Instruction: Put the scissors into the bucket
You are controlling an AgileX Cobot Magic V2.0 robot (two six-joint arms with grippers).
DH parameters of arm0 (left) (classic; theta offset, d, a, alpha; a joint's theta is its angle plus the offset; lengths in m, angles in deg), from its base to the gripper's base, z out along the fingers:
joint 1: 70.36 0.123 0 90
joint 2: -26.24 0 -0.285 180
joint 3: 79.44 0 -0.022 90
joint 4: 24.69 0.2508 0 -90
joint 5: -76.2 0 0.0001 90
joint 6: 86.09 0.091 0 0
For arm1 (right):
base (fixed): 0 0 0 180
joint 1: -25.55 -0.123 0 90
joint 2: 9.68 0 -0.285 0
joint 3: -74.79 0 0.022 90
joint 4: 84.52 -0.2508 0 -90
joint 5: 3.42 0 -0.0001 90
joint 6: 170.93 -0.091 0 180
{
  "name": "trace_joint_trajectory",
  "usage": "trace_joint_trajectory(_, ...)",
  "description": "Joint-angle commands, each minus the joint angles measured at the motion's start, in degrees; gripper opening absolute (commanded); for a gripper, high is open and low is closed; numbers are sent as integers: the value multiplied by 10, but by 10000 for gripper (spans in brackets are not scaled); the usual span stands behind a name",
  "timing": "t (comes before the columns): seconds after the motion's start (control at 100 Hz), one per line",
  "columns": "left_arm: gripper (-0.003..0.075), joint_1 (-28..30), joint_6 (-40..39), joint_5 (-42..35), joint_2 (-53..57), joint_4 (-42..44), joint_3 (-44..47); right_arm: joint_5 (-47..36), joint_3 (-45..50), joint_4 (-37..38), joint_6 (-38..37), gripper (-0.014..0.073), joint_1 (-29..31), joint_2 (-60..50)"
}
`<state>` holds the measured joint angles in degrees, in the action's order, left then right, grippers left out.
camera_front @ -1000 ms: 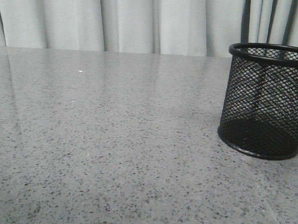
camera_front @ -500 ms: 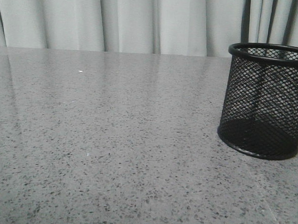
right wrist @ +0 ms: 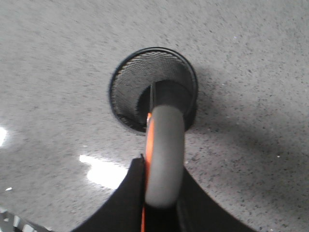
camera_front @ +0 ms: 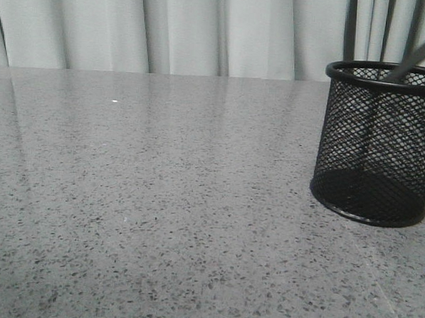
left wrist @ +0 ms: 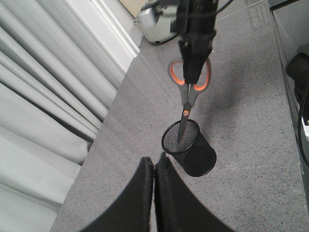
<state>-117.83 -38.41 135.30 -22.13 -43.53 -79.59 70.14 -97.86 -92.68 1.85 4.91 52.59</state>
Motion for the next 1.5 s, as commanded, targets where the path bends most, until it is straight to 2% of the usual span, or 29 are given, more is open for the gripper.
trace_joint_trajectory(0.0, -21, -5, -11, -40, -6, -19, -12, 17, -13, 16, 4, -51, 3, 37)
trace_joint_trajectory(0.17, -21, -5, -13, -28, -6, -21, -12, 8, -14, 16, 4, -48, 3, 102)
trace_joint_trajectory(0.24, -21, -5, -15, -24, -6, -21, -12, -3, -14, 16, 4, -8, 3, 115)
trace_joint_trajectory(0.31, -21, -5, -20, -20, -6, -21, -12, -17, -14, 16, 4, 84, 3, 117)
trace_joint_trajectory(0.48, -21, -5, -30, -25, -6, -21, -9, -30, -19, 23, 4, 428, 3, 116)
trace_joint_trajectory(0.53, -21, -5, -30, -38, -6, -21, -3, -35, -29, 31, 4, 491, 3, 116)
trace_joint_trajectory(0.59, -21, -5, -30, -63, -6, -16, 9, -39, -47, 41, 4, 517, 3, 116)
trace_joint_trajectory(0.69, -21, -4, -74, -145, -2, 18, 39, -39, -100, 56, 4, 498, 3, 115)
trace_joint_trajectory(0.8, -21, 0, -203, -219, 17, 110, 88, -24, -167, 62, 4, 417, 3, 100)
trace_joint_trajectory(0.87, -21, 2, -303, -265, 44, 179, 133, -11, -190, 62, 9, 277, 3, 76)
trace_joint_trajectory(0.99, -21, 3, -418, -370, 117, 246, 247, -9, -175, 62, 23, -73, 3, 7)
trace_joint_trajectory(1.13, -21, 3, -434, -480, 211, 250, 406, -47, -91, 62, 24, -65, 3, -113)
trace_joint_trajectory(1.28, -21, 3, -434, -591, 287, 250, 556, -186, 78, 70, 25, -65, 3, -290)
trace_joint_trajectory(1.4, -21, 3, -434, -631, 306, 239, 633, -284, 218, 88, 25, -65, 3, -428)
trace_joint_trajectory(1.49, -21, 3, -434, -656, 306, 215, 666, -323, 295, 103, 25, -65, 3, -514)
